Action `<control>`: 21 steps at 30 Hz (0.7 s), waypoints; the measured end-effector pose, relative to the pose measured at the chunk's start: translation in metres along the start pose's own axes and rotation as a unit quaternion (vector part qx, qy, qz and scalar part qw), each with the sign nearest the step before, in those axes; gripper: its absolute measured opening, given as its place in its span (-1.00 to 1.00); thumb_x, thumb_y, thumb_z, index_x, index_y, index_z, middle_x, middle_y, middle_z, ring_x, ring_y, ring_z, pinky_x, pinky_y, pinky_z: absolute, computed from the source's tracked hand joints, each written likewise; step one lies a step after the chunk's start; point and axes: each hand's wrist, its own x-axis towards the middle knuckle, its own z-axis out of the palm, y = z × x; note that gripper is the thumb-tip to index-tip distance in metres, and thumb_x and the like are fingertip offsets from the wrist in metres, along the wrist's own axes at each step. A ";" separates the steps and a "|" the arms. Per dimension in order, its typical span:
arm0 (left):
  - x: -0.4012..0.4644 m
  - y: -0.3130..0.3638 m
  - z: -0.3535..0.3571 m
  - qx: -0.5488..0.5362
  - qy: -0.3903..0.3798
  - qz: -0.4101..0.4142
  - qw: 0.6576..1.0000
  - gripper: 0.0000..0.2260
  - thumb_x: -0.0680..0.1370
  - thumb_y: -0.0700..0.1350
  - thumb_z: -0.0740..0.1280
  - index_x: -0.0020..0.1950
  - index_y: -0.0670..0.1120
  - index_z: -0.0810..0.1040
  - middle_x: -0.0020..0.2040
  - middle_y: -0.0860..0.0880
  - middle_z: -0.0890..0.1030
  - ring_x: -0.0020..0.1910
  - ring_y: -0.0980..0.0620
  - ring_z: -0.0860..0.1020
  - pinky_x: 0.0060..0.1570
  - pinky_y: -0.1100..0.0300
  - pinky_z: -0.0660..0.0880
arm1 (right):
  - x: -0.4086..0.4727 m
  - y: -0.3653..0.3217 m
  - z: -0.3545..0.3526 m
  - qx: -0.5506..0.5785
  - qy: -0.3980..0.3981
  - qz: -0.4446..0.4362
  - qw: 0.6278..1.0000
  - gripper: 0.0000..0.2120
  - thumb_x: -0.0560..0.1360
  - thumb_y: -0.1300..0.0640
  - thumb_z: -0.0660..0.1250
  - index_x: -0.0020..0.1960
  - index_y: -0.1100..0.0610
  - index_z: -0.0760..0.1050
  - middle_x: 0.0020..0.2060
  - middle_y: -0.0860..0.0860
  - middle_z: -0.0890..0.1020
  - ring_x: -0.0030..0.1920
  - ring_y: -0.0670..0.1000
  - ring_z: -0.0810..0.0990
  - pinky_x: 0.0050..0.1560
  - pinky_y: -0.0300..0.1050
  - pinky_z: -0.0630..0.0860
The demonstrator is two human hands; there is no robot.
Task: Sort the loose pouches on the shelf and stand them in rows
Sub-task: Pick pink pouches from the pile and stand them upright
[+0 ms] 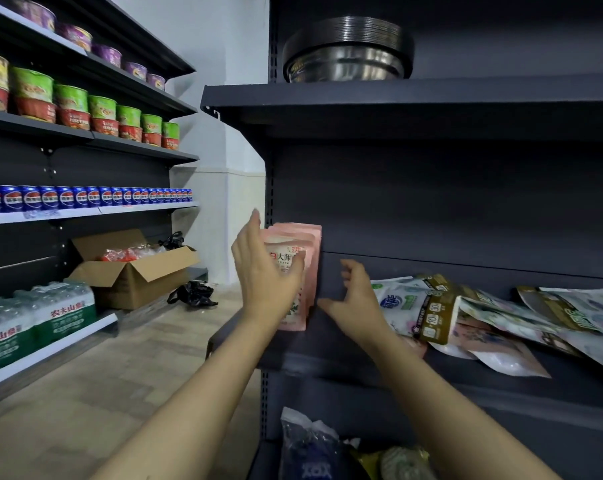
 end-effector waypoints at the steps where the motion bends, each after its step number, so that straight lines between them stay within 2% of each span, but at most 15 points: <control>1: -0.001 0.009 0.002 -0.001 0.017 0.018 1.000 -0.31 0.42 -0.15 0.43 0.47 -0.13 0.18 0.37 -0.10 0.34 0.36 -0.05 0.26 0.38 0.11 0.23 | -0.002 -0.002 -0.007 -0.003 0.004 -0.001 1.000 -0.29 0.38 0.23 0.45 0.42 0.14 0.18 0.35 0.07 0.33 0.36 0.02 0.33 0.35 -0.09 0.32; 3: -0.004 0.028 0.008 -0.027 0.019 0.045 0.998 -0.44 0.44 -0.19 0.39 0.40 -0.14 0.28 0.29 -0.10 0.40 0.28 -0.06 0.37 0.31 0.17 0.29 | -0.005 -0.004 -0.022 -0.015 0.017 -0.005 1.000 -0.31 0.39 0.27 0.43 0.42 0.14 0.18 0.37 0.08 0.33 0.38 0.04 0.33 0.36 -0.06 0.34; 5: -0.009 0.045 0.016 -0.078 -0.012 0.059 0.995 -0.54 0.45 -0.25 0.35 0.33 -0.16 0.35 0.22 -0.10 0.43 0.16 -0.02 0.44 0.18 0.27 0.36 | -0.010 -0.004 -0.036 -0.028 0.029 -0.005 0.999 -0.33 0.40 0.28 0.41 0.42 0.14 0.18 0.38 0.08 0.33 0.38 0.03 0.33 0.30 -0.15 0.32; 7: -0.016 0.057 0.025 -0.102 -0.042 0.063 0.992 -0.60 0.46 -0.28 0.33 0.28 -0.17 0.39 0.18 -0.10 0.44 0.03 0.08 0.43 0.04 0.42 0.35 | -0.015 -0.003 -0.051 -0.037 0.036 0.001 0.999 -0.35 0.42 0.27 0.39 0.42 0.13 0.18 0.38 0.07 0.33 0.37 0.01 0.33 0.22 -0.22 0.29; 9: -0.021 0.065 0.036 -0.103 -0.078 0.056 0.990 -0.63 0.46 -0.28 0.33 0.25 -0.18 0.40 0.17 -0.10 0.45 -0.03 0.13 0.40 -0.06 0.47 0.30 | -0.021 -0.002 -0.066 -0.048 0.044 0.006 0.998 -0.38 0.44 0.28 0.37 0.42 0.15 0.18 0.36 0.07 0.34 0.36 0.02 0.34 0.21 -0.21 0.30; 11: -0.026 0.069 0.048 -0.095 -0.128 0.025 0.987 -0.65 0.47 -0.27 0.33 0.24 -0.18 0.41 0.17 -0.11 0.46 -0.05 0.08 0.43 -0.07 0.41 0.31 | -0.025 0.001 -0.082 -0.069 0.054 0.007 0.996 -0.41 0.45 0.29 0.34 0.42 0.17 0.19 0.35 0.09 0.37 0.35 0.06 0.36 0.26 -0.12 0.33; 14: -0.034 0.063 0.067 -0.038 -0.207 -0.065 0.975 -0.66 0.47 -0.22 0.34 0.23 -0.18 0.41 0.16 -0.17 0.50 0.07 -0.10 0.52 0.01 0.19 0.41 | -0.031 0.012 -0.102 -0.094 0.076 0.032 0.992 -0.47 0.46 0.30 0.30 0.40 0.20 0.24 0.30 0.12 0.44 0.28 0.12 0.44 0.21 -0.06 0.39; 16: -0.041 0.055 0.076 0.025 -0.267 -0.120 0.956 -0.68 0.48 -0.17 0.34 0.21 -0.17 0.42 0.15 -0.18 0.54 0.11 -0.14 0.53 0.02 0.14 0.44 | -0.034 0.020 -0.110 -0.099 0.088 0.051 0.990 -0.52 0.47 0.30 0.30 0.36 0.20 0.28 0.20 0.11 0.50 0.16 0.12 0.51 0.07 -0.14 0.41; 19: -0.051 0.043 0.086 0.094 -0.339 -0.159 0.923 -0.71 0.48 -0.14 0.33 0.17 -0.18 0.42 0.15 -0.18 0.56 0.11 -0.16 0.54 -0.03 0.14 0.45 | -0.035 0.033 -0.111 -0.090 0.079 0.076 0.990 -0.61 0.45 0.34 0.30 0.26 0.19 0.34 -0.09 0.00 0.53 -0.15 -0.04 0.53 -0.17 -0.35 0.40; 21: -0.056 0.033 0.096 0.118 -0.378 -0.199 0.896 -0.62 0.47 -0.12 0.35 0.23 -0.18 0.37 0.22 -0.17 0.52 0.16 -0.15 0.52 0.01 0.15 0.45 | -0.035 0.042 -0.106 -0.078 0.064 0.100 0.990 -0.66 0.46 0.34 0.30 0.21 0.18 0.36 -0.14 -0.02 0.52 -0.23 -0.10 0.50 -0.24 -0.43 0.41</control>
